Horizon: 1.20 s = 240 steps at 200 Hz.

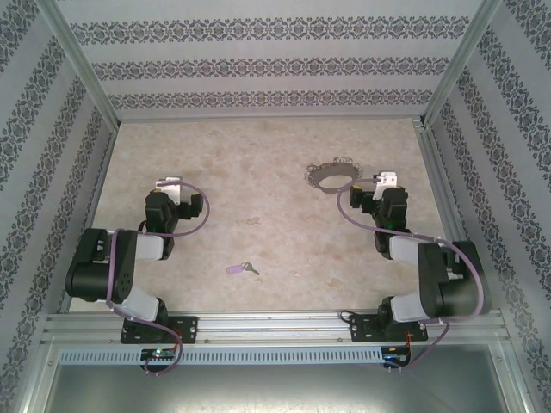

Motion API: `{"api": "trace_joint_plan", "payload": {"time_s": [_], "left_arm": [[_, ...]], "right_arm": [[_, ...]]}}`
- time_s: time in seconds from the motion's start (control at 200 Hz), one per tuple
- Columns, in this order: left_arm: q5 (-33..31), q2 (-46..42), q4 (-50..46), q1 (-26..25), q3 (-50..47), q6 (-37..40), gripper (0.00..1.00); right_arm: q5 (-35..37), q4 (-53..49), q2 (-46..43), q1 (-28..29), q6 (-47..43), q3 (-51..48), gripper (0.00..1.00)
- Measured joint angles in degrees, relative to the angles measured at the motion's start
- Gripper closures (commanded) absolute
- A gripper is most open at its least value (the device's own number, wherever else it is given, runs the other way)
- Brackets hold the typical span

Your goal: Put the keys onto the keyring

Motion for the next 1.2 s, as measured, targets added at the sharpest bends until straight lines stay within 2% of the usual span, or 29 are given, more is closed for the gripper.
{"api": "trace_joint_plan", "payload": {"time_s": [0.155,0.29,0.39,0.455,0.54,0.659,0.784,1.034,1.199], "left_arm": [[-0.3,-5.0,-6.9,-0.2,3.0,0.0,0.0],[-1.4,-8.5,-10.7,-1.1,5.9,-0.5,0.0],[-1.5,-10.9,-12.7,-1.2,7.9,-5.0,0.0],[-1.4,-11.1,-17.2,-1.5,12.3,-9.5,0.0],[-1.3,-10.3,-23.2,-3.2,20.0,-16.2,0.0],[-1.3,-7.8,-28.3,-7.9,27.8,-23.4,0.0],[-1.7,-3.4,-32.4,-14.9,31.1,-28.0,0.0],[-0.4,7.4,-41.7,-26.1,38.0,-30.3,0.0],[1.0,11.3,-46.0,-29.3,45.0,-30.0,0.0]], "right_arm": [[1.2,-6.6,-5.9,0.0,1.4,3.6,0.02],[2.7,-16.8,-7.1,-0.2,8.3,10.1,0.02],[0.9,-23.8,-5.0,-0.9,13.3,17.0,0.02],[-0.9,-26.8,-2.7,-0.9,16.0,20.9,0.03],[-3.7,-30.7,0.7,-0.9,18.6,24.8,0.12],[-6.5,-37.8,6.0,-1.1,21.9,30.3,0.18],[-9.0,-43.7,10.8,-2.6,24.9,35.1,0.22],[-17.0,-49.0,18.9,-7.5,27.5,37.7,0.51],[-21.2,-50.5,23.5,-8.2,27.8,38.6,0.58]]}}
